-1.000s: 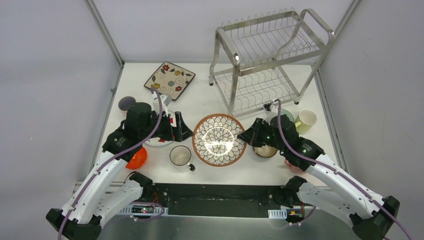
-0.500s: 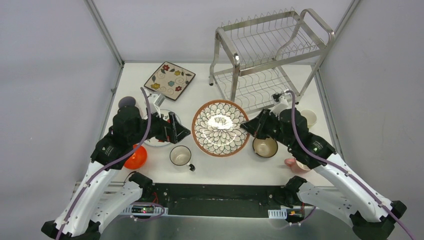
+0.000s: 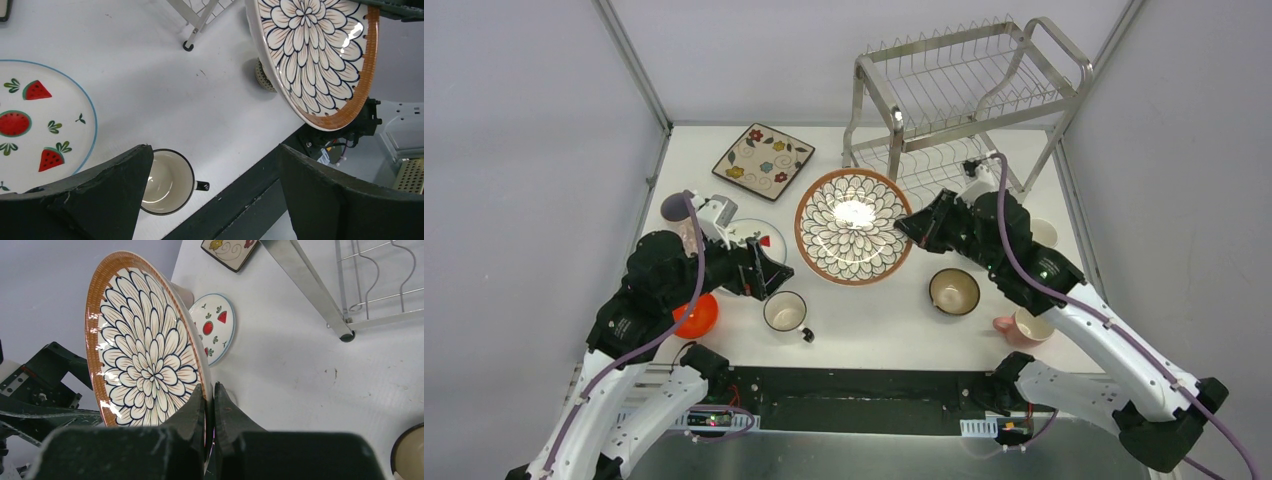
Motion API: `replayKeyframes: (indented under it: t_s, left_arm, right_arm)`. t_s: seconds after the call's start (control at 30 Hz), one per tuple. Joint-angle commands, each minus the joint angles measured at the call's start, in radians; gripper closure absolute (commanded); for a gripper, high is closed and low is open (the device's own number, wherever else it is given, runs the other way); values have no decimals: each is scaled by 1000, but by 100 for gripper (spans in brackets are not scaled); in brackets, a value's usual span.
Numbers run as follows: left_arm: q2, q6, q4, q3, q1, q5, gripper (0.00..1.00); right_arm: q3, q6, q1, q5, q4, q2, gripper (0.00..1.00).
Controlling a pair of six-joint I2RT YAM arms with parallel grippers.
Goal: Load the mixed dishes into the dish rack
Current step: Insert the plate into the dish rack.
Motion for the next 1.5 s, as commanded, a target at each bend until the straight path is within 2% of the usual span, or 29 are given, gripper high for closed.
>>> replayKeyframes:
  t_s: [0.0,0.43,0.67,0.97,1.23,1.47]
  left_arm:
    - [-13,52,-5,-17,8,-40,1]
    - [-17,116,-6,-75,8,-103,1]
    - [3,130,-5,-79,7,-92,1]
    - [12,129,-5,-85,8,-82,1]
    - [10,127,-5,-91,8,-85,1]
    - [10,130,-4,-93,8,-89,1]
  right_arm:
    - [156,65,0,-74,262,26,100]
    - [429,1,-1,-67,249,155,100]
    - [594,-85,-2,63,186,214,100]
    - [752,-100,-37,205,162,302,100]
    - [848,-102,-150,273,167,369,100]
    - [941,-92,-318,284,135,443,100]
